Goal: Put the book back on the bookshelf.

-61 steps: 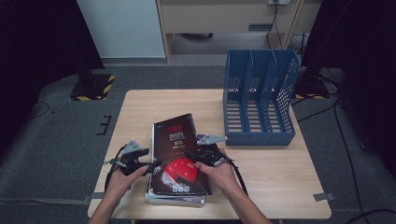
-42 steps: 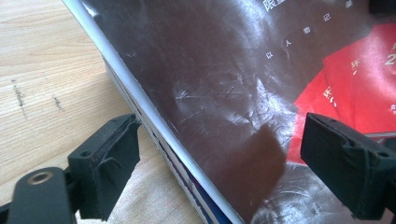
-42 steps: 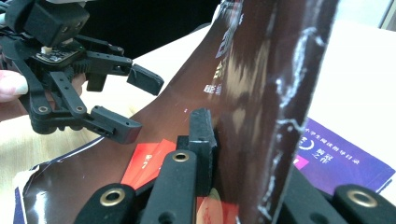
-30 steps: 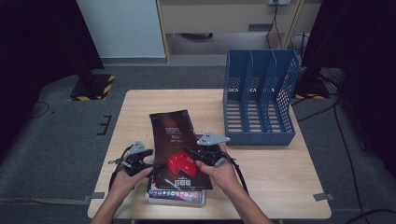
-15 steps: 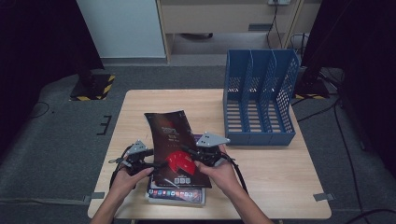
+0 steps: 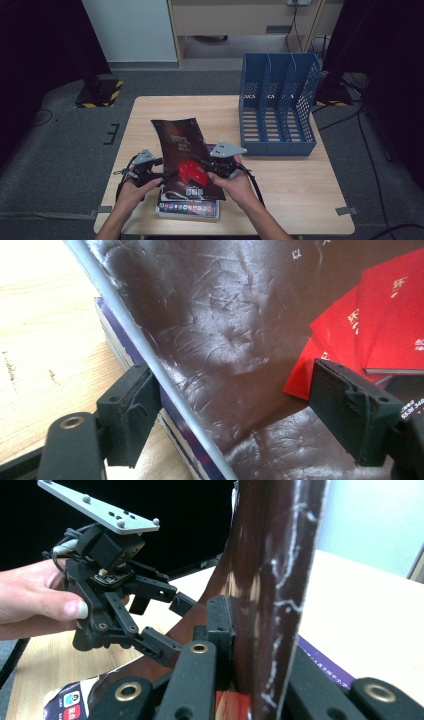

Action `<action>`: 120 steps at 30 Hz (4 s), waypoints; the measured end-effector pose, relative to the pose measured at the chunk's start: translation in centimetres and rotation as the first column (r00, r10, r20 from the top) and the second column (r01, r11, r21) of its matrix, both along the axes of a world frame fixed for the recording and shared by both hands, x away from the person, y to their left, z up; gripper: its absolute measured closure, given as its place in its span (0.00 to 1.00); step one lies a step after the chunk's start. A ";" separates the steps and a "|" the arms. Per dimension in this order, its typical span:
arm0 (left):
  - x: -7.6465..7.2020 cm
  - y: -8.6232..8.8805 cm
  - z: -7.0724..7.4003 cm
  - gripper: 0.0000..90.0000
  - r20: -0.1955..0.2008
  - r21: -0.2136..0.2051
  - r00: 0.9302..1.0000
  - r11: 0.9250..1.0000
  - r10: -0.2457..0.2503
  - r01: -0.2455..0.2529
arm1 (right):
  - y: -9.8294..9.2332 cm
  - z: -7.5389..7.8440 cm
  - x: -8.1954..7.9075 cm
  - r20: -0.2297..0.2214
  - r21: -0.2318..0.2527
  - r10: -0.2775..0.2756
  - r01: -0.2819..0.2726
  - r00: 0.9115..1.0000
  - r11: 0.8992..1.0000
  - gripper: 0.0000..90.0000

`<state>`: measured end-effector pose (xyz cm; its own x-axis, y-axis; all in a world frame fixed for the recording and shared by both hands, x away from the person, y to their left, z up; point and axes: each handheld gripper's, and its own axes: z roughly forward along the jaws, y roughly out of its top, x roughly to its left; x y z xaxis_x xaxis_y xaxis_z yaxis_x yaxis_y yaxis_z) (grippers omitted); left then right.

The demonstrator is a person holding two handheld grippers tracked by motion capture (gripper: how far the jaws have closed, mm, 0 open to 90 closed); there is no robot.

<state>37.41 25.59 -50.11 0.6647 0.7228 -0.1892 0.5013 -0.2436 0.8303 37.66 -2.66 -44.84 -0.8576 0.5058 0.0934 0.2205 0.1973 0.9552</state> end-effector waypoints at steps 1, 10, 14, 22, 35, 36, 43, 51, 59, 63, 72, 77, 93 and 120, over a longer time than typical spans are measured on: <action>0.0 -0.1 -0.1 0.21 -0.002 0.000 1.000 1.000 -0.006 0.006 | 0.0 0.0 0.0 0.002 0.001 0.002 -0.002 1.000 1.000 0.96; 0.4 0.1 -0.4 0.19 -0.015 -0.010 0.999 0.999 -0.032 0.032 | -0.1 0.1 0.1 0.013 0.022 0.011 -0.011 1.000 1.000 0.96; 0.3 0.4 -0.2 0.29 -0.006 -0.028 0.999 0.999 -0.036 0.036 | -0.1 0.2 0.1 0.026 0.037 0.015 -0.016 1.000 0.999 0.96; 0.6 1.6 0.6 0.70 -0.015 -0.140 1.000 0.990 0.027 -0.029 | -0.5 0.2 0.3 0.032 0.063 0.017 -0.019 0.999 0.998 0.96; 0.4 1.7 1.5 0.92 -0.026 -0.102 0.999 0.994 0.042 -0.045 | -0.8 0.2 0.4 0.026 0.026 0.044 -0.045 0.999 0.999 0.93; 0.4 1.8 1.7 0.94 -0.013 -0.103 0.999 0.994 0.043 -0.044 | -0.8 0.3 0.4 0.023 0.023 0.044 -0.045 0.999 0.999 0.93; 0.0 1.6 2.8 0.96 0.062 -0.050 0.997 0.998 0.049 -0.045 | -1.3 0.9 1.4 0.004 0.013 0.032 -0.032 0.999 0.999 0.90; -0.8 1.8 3.9 0.96 0.133 -0.036 0.990 0.999 0.045 -0.041 | -1.1 2.8 2.1 0.007 0.038 0.044 -0.044 0.999 0.998 0.88; -1.0 2.7 4.5 0.97 0.167 -0.067 0.985 0.997 0.054 -0.043 | -0.7 4.5 3.2 -0.017 0.042 0.032 -0.031 0.999 0.999 0.86; -0.9 3.0 4.5 0.97 0.176 -0.085 0.983 0.996 0.054 -0.039 | -0.4 5.1 3.5 -0.023 0.035 0.036 -0.036 0.999 0.999 0.88; -1.0 2.9 5.2 0.97 0.212 -0.072 0.975 0.996 0.066 -0.052 | -0.3 5.2 3.2 0.037 0.042 0.031 -0.033 0.999 0.999 0.96; -1.2 2.9 5.3 0.96 0.225 -0.070 0.973 0.997 0.057 -0.042 | -0.7 5.4 3.0 0.033 0.070 0.063 -0.065 0.997 0.995 0.90; -1.5 3.1 5.4 0.96 0.237 -0.067 0.971 0.998 0.032 -0.017 | -0.3 6.8 3.1 0.023 0.064 0.063 -0.064 0.998 0.996 0.94; 0.3 5.4 2.0 0.22 0.151 0.056 0.962 0.970 0.227 -0.237 | -0.1 8.1 3.3 0.085 0.082 0.016 -0.023 0.996 0.996 0.97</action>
<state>37.68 31.01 -48.14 0.4933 0.8686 -0.0464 0.4292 -0.1967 0.8816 40.99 -2.76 -36.71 -0.8737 0.4826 0.0617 0.1359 0.1204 0.9834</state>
